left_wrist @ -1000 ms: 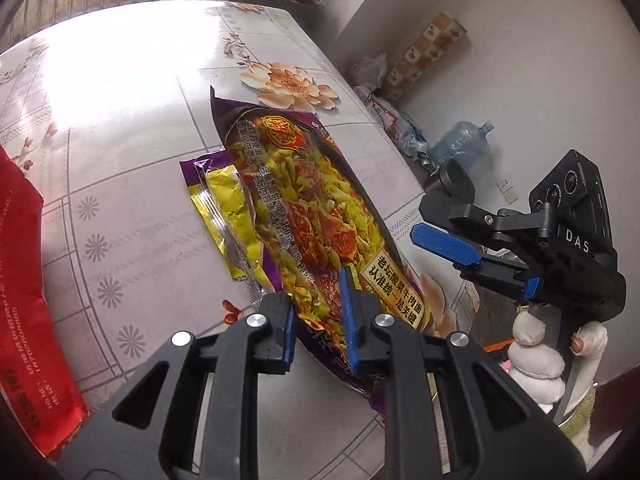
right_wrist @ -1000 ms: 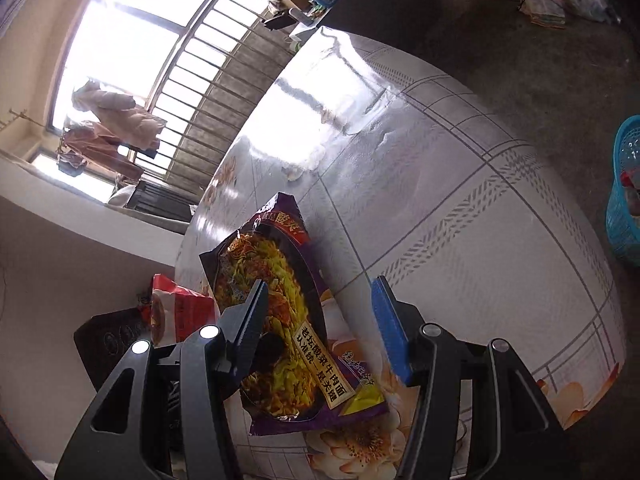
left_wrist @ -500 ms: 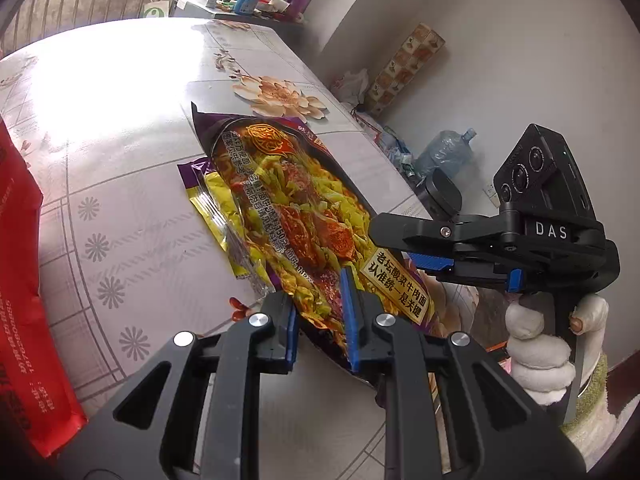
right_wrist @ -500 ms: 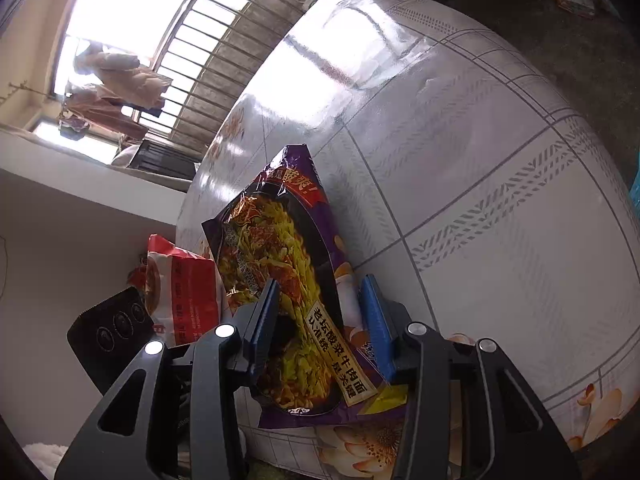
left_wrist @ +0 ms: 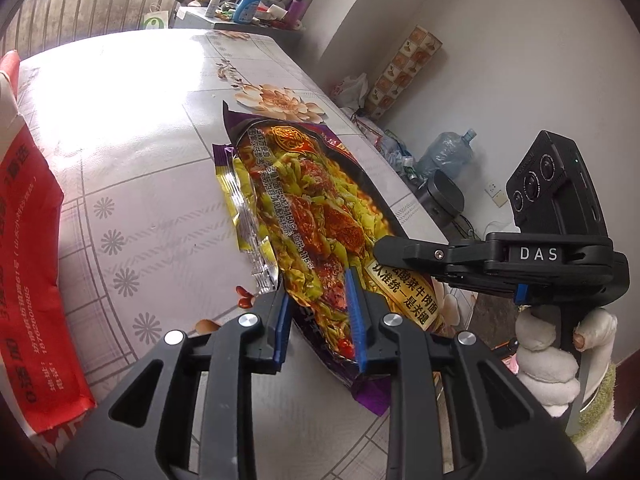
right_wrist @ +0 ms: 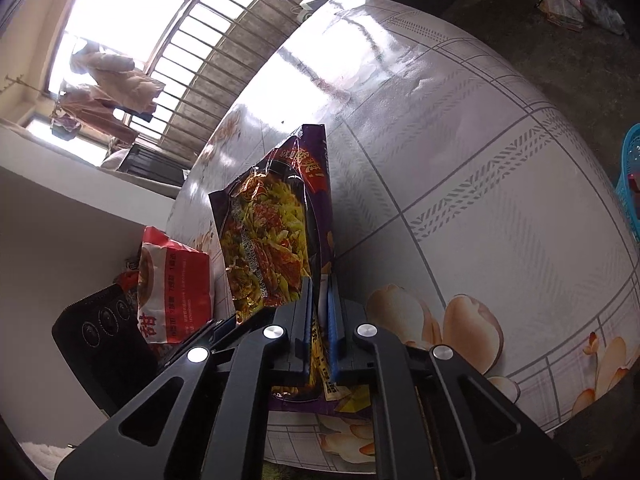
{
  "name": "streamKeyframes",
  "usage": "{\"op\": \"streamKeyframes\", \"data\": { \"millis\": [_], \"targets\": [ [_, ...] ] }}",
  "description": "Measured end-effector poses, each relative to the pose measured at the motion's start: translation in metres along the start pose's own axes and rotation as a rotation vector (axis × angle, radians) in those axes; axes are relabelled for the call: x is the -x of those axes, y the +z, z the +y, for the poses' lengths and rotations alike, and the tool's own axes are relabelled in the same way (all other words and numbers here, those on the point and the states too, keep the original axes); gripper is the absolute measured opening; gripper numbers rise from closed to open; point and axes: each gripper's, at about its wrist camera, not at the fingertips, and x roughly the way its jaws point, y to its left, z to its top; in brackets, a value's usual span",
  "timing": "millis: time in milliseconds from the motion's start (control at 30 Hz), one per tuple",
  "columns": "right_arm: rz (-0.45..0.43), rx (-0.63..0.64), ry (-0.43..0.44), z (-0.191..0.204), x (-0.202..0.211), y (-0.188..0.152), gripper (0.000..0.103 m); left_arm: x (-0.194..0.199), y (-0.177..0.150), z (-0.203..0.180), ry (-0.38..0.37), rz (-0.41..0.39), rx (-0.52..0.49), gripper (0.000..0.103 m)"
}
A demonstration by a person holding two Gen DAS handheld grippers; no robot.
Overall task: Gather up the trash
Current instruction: 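Close the left tool on the red-white snack bag while the right tool holds the purple bag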
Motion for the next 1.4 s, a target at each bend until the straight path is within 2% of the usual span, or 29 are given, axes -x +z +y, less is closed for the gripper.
{"op": "streamKeyframes", "data": {
  "millis": [133,200,267,333,433,500,567,633,667,767,833,900,933,1000,1067,1167,1267,1400],
  "targets": [
    [-0.034,-0.018,-0.016,-0.009,0.011,0.005,0.006,0.037,-0.01,-0.02,0.017,-0.047,-0.1,0.029],
    [-0.041,-0.02,-0.014,-0.01,0.014,0.006,0.006,0.065,-0.015,-0.031,0.028,-0.086,-0.159,0.036],
    [-0.045,-0.021,-0.016,-0.012,0.015,0.006,0.006,0.092,-0.018,-0.037,0.04,-0.122,-0.2,0.046],
    [-0.047,-0.022,-0.012,-0.012,0.014,0.006,0.006,0.12,-0.017,-0.035,0.081,-0.156,-0.214,0.052],
    [-0.049,-0.033,0.0,-0.012,0.011,0.005,0.006,0.151,-0.016,-0.02,0.195,-0.198,-0.183,0.058],
    [-0.047,-0.042,0.006,-0.012,0.007,0.003,0.006,0.165,-0.013,-0.01,0.28,-0.229,-0.158,0.065],
    [-0.043,-0.052,0.01,-0.01,0.001,0.001,0.006,0.172,-0.011,-0.003,0.366,-0.267,-0.122,0.077],
    [-0.039,-0.066,0.013,-0.012,-0.001,0.0,0.006,0.168,-0.009,0.008,0.437,-0.26,-0.069,0.08],
    [-0.038,-0.072,0.014,-0.013,-0.002,0.0,0.006,0.164,-0.009,0.014,0.455,-0.242,-0.038,0.08],
    [-0.037,-0.087,0.015,-0.014,-0.002,0.001,0.006,0.15,-0.009,0.027,0.432,-0.193,0.051,0.08],
    [-0.043,-0.086,0.013,-0.013,-0.001,0.001,0.006,0.138,-0.01,0.03,0.456,-0.158,0.059,0.08],
    [-0.05,-0.084,0.014,-0.012,0.002,0.001,0.006,0.128,-0.011,0.033,0.511,-0.124,0.045,0.08],
    [-0.053,-0.083,0.014,-0.013,0.003,0.001,0.006,0.124,-0.011,0.035,0.534,-0.107,0.042,0.075],
    [-0.057,-0.084,0.02,-0.013,0.004,0.0,0.006,0.12,-0.015,0.047,0.536,-0.084,0.058,0.067],
    [-0.061,-0.085,0.028,-0.014,0.005,0.0,0.006,0.123,-0.019,0.055,0.539,-0.088,0.079,0.051],
    [-0.072,-0.087,0.05,-0.014,0.009,0.0,0.006,0.129,-0.018,0.059,0.576,-0.11,0.066,0.033],
    [-0.095,-0.078,0.07,-0.012,0.018,0.002,0.005,0.14,-0.014,0.059,0.583,-0.146,0.056,0.026],
    [-0.15,-0.064,0.082,-0.009,0.038,0.004,0.004,0.153,-0.001,0.044,0.588,-0.214,-0.013,0.024]
  ]
}}
